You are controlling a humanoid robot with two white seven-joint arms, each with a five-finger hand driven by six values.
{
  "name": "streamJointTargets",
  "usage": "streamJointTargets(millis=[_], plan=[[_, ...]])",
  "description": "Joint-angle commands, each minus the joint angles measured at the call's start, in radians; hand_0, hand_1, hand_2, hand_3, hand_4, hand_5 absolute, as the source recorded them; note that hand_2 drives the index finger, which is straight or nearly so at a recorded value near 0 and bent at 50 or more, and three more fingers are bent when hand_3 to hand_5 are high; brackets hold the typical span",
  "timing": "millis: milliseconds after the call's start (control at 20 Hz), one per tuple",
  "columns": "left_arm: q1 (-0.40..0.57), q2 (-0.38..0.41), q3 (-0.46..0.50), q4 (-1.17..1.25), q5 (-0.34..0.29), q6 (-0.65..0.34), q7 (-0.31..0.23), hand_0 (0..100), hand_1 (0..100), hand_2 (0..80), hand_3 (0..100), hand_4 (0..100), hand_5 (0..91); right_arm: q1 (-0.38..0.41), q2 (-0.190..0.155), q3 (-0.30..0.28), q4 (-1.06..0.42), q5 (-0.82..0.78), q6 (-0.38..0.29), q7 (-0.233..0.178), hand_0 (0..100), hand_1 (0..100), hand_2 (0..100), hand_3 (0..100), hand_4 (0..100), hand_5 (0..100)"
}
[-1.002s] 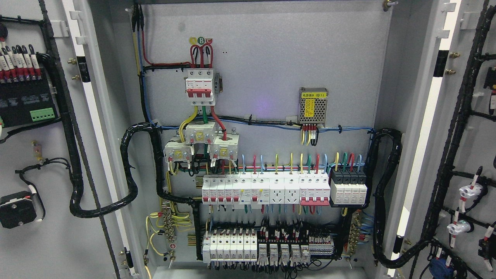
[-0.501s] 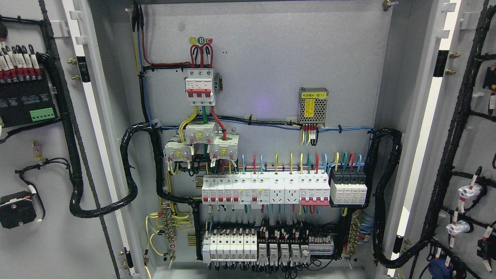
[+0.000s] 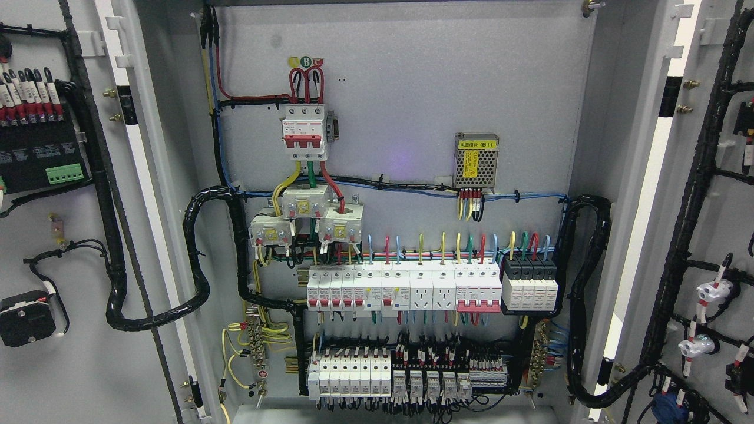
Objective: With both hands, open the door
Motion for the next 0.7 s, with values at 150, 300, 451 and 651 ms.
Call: streamJointTargets(millis=[150, 300, 451, 651], plan=[[0.121, 0.003, -0.098, 0.015, -0.044, -0.003, -0.001, 0, 0, 0.0, 0, 4, 0.0, 0.142, 0.018, 0.158, 0.005, 0.074, -0.054, -0.013, 0, 0, 0, 0, 0, 0], [0.141, 0.003, -0.108, 0.045, -0.05, -0.003, -0.001, 0, 0, 0.0, 0, 4, 0.0, 0.206, 0.035, 0.205, 0.005, 0.133, -0.074, -0.013, 0, 0, 0, 0, 0, 0], [0.167, 0.003, -0.125, 0.094, -0.057, -0.003, -0.003, 0, 0, 0.0, 0, 4, 0.0, 0.226, 0.078, 0.253, 0.052, 0.211, -0.083, -0.017, 0, 0, 0, 0, 0, 0], [0.169, -0.007, -0.144, 0.234, -0.076, -0.003, -0.007, 0, 0, 0.0, 0, 4, 0.0, 0.257, 0.11, 0.283, 0.12, 0.252, -0.081, -0.077, 0, 0, 0, 0, 0, 0]])
